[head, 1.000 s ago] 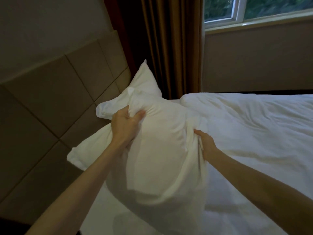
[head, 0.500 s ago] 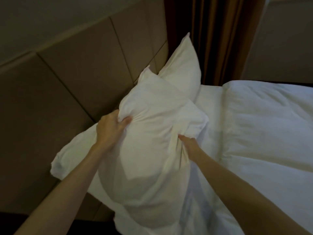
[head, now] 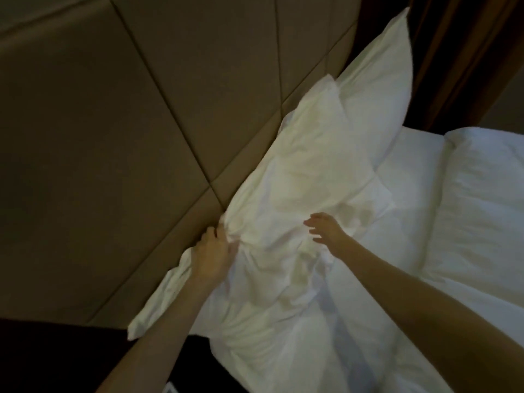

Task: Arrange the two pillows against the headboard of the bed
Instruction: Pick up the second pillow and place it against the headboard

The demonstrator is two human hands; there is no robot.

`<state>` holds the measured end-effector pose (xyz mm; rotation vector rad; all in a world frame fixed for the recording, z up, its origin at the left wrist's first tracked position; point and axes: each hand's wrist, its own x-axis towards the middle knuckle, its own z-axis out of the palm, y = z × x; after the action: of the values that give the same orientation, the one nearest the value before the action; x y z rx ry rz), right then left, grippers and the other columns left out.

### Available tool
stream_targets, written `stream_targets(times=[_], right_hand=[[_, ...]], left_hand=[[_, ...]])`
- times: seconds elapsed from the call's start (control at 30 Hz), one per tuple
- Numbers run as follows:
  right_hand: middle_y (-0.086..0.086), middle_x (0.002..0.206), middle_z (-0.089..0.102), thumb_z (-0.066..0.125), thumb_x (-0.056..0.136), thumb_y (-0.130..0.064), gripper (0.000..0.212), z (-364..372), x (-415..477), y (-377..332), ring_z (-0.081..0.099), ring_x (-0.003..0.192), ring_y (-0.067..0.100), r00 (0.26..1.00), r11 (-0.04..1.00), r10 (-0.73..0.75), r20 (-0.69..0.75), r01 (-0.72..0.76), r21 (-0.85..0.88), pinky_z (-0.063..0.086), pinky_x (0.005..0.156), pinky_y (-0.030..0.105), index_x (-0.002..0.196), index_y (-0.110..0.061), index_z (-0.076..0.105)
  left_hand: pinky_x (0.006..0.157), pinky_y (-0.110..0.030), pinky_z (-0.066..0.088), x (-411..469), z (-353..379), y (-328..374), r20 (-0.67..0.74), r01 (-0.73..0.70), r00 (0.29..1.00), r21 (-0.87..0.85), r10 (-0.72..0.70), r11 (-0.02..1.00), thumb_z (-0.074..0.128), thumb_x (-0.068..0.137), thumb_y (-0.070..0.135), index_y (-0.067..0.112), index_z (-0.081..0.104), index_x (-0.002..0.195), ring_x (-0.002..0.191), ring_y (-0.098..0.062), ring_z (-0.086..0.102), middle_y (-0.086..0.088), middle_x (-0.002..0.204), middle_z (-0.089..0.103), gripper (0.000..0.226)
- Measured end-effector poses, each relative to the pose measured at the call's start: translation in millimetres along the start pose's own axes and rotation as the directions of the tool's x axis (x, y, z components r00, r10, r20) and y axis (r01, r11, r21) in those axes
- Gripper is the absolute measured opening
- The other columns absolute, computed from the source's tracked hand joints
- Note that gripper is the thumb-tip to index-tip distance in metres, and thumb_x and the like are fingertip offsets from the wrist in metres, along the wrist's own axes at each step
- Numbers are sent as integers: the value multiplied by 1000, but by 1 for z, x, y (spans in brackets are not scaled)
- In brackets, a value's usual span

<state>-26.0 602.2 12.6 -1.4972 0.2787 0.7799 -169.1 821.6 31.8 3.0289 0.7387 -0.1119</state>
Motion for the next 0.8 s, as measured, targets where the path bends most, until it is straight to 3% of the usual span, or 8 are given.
stream_targets(times=[0.07, 0.17, 0.23, 0.3, 0.37, 0.5, 0.67, 0.8], right_hand=[[15, 97, 59, 57, 86, -2, 31, 5, 9, -9, 49, 70, 17, 997, 996, -71, -16, 70, -48, 37, 63, 25, 116, -9, 50], [15, 132, 48, 60, 86, -11, 55, 8, 22, -25, 54, 110, 29, 941, 817, -337, -27, 278, -506, 45, 88, 32, 138, -12, 42], [11, 157, 23, 58, 87, -17, 71, 8, 23, -44, 43, 128, 34, 803, 362, -571, 168, 431, -827, 42, 99, 41, 150, -23, 26], [11, 163, 6, 58, 86, -20, 79, 3, 26, -65, 48, 117, 34, 610, -204, -645, 461, 444, -873, 48, 87, 43, 151, -33, 17], [8, 164, -1, 55, 87, -24, 72, -3, 32, -82, 48, 113, 33, 592, -484, -537, 600, 367, -795, 48, 85, 43, 149, -37, 19], [8, 149, 32, 53, 90, -23, 49, -14, 34, -95, 51, 117, 37, 760, -341, -494, 422, 277, -898, 47, 88, 44, 137, -26, 40], [9, 130, 46, 50, 89, -9, 50, -25, 18, -82, 63, 103, 31, 711, -535, -429, 557, 297, -791, 48, 74, 39, 137, -19, 39], [14, 118, 54, 45, 91, -10, 38, -15, 6, -115, 64, 95, 38, 642, -355, -589, 491, 340, -871, 46, 72, 39, 129, -13, 45]], left_hand=[[76, -37, 47, -5, 8, 3, 38, 108, 994, -129, -104, 986, 50, 89, 54, 2, 49, 116, 99, -30, 59, -16, 112, 59, 58], [72, -32, 48, -10, 9, 9, 168, 155, 982, -443, -88, 883, 63, 84, 47, 4, 57, 108, 96, -29, 64, -14, 108, 67, 50], [74, -24, 50, -16, -1, 14, 242, 59, 965, -582, 104, 811, 67, 83, 35, 9, 60, 117, 103, -26, 65, -7, 113, 68, 43], [66, -3, 43, -23, -18, 18, 278, -39, 913, -668, 298, 743, 69, 81, 28, 24, 63, 110, 102, -12, 66, 10, 107, 68, 30], [63, 0, 42, -25, -42, 21, 288, -93, 865, -712, 410, 696, 71, 78, 33, 42, 62, 95, 91, 5, 66, 27, 97, 66, 21], [68, -17, 55, -23, -62, 21, 228, -69, 902, -762, 367, 644, 66, 81, 47, 39, 68, 93, 82, 4, 69, 18, 92, 73, 15], [73, -36, 54, -32, -41, 9, 312, 163, 945, -703, 94, 692, 49, 93, 48, 22, 71, 88, 76, -19, 69, 0, 80, 71, 34], [77, -39, 54, -25, -60, -1, 125, 113, 992, -876, -5, 470, 53, 93, 40, 22, 75, 84, 81, -25, 71, -6, 83, 76, 30]])
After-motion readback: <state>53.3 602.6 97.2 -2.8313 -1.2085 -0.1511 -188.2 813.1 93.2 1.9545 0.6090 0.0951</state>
